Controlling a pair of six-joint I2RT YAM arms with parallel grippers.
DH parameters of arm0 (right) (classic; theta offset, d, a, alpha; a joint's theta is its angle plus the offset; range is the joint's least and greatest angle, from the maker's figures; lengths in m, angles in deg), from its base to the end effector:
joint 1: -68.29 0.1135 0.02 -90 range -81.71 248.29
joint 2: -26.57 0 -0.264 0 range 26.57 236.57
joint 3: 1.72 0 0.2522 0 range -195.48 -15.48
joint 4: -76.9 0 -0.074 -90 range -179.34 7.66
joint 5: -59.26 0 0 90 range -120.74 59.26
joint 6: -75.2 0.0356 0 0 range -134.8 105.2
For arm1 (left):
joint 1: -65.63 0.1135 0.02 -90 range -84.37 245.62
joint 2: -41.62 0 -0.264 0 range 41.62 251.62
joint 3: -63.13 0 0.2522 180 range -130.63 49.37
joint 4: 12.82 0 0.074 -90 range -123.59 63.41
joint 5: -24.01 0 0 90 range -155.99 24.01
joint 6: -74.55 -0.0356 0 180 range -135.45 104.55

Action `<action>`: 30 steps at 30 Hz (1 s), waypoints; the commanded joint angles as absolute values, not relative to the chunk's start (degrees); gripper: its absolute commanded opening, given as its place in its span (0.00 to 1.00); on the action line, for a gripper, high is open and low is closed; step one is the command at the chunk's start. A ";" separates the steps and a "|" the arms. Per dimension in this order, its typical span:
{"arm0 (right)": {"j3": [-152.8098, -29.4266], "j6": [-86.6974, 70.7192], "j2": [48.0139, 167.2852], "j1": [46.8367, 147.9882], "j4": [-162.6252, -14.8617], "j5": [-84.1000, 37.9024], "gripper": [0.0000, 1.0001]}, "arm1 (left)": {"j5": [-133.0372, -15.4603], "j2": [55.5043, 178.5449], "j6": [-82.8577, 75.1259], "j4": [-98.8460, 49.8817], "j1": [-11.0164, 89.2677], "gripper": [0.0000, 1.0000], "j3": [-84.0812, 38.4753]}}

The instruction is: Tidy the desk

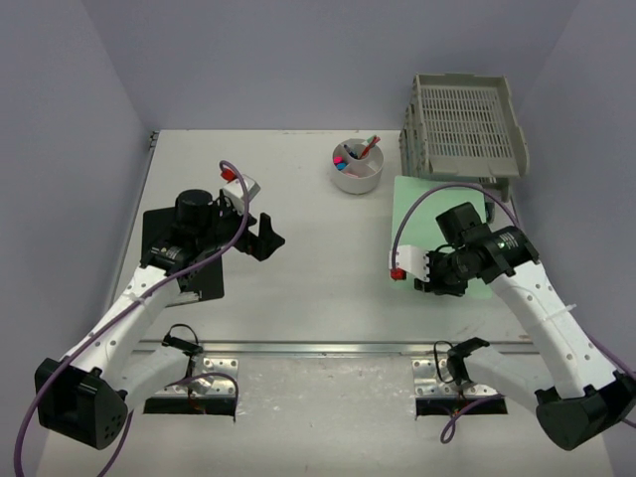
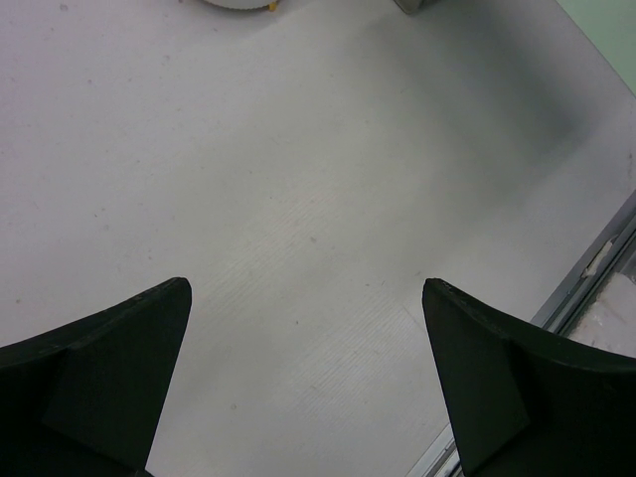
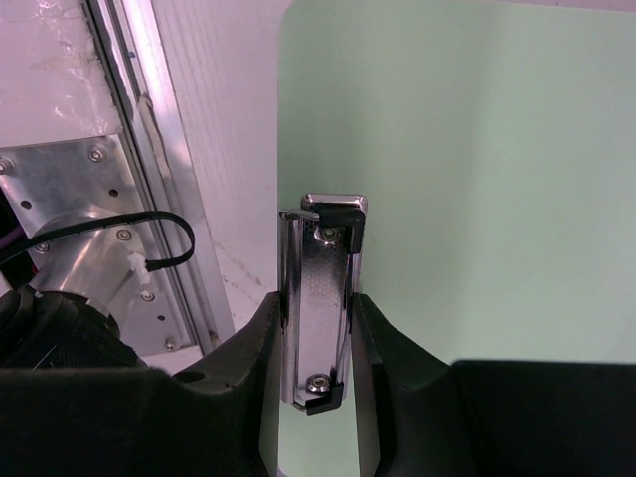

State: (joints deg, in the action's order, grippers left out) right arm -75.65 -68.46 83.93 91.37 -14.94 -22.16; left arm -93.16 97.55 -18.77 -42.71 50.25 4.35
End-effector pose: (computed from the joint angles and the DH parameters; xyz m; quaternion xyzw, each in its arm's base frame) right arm 0.1394 0.0652 0.3041 -0.6204 0.7643 0.0292 0.1733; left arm 0.2060 -0.0735 0.2967 0.2557 0.7980 -0.2525 0.4837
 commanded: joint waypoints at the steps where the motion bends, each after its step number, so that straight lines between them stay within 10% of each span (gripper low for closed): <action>1: -77.22 -74.57 83.97 86.48 -17.93 -17.12 0.00 | -93.96 97.66 -19.87 -41.23 50.60 1.00 1.68; 30: -83.53 -105.48 94.79 58.88 -11.71 -9.50 0.00 | -93.94 100.00 -21.68 -41.70 50.60 1.00 0.32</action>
